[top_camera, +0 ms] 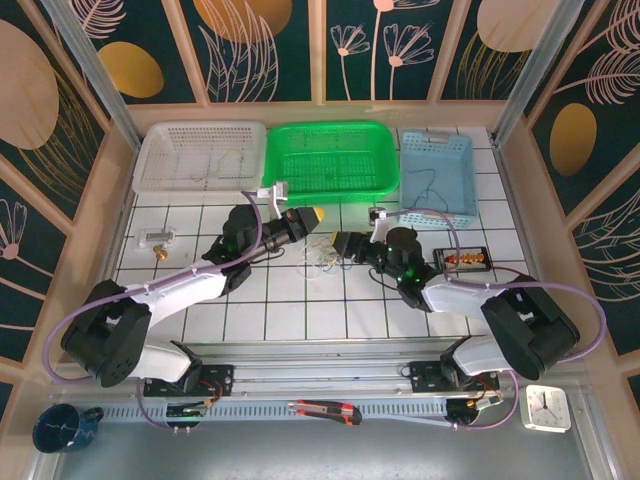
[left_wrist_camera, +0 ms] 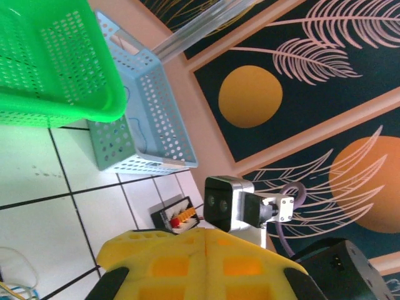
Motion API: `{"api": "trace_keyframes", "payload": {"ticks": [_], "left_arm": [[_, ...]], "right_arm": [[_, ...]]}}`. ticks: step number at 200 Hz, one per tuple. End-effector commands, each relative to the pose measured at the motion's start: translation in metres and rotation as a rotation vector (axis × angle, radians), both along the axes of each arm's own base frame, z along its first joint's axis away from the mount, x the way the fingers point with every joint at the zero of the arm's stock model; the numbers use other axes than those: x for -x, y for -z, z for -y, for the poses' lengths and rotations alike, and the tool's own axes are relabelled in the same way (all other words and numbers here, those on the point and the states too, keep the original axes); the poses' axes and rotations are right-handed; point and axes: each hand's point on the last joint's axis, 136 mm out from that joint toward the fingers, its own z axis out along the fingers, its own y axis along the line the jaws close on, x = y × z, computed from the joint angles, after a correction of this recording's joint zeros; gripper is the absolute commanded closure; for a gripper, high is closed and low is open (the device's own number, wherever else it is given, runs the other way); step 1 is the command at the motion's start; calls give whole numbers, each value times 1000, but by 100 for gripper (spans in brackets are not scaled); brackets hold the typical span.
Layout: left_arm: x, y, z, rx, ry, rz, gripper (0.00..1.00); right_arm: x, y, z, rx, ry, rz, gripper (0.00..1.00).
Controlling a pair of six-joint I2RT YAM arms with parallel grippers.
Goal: Untangle the cables
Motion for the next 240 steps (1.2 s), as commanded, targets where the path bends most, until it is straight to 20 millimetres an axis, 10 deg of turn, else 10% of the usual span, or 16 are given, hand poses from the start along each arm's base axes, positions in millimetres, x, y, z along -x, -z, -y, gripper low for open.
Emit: {"api": "trace_keyframes", "payload": {"ticks": [1,82,240], "left_arm": [[-2,18,-3,-75,-21,-11,98],[-5,70,-21,-237,-92,-45,2],[-27,47,-87,-221,-333,-95,1]], "right_arm": [[-14,-2,3,67,40,15,46],[-35,34,-12,292,-20,-44,50],[-37,79,-28,637,-258,-29,47]]}}
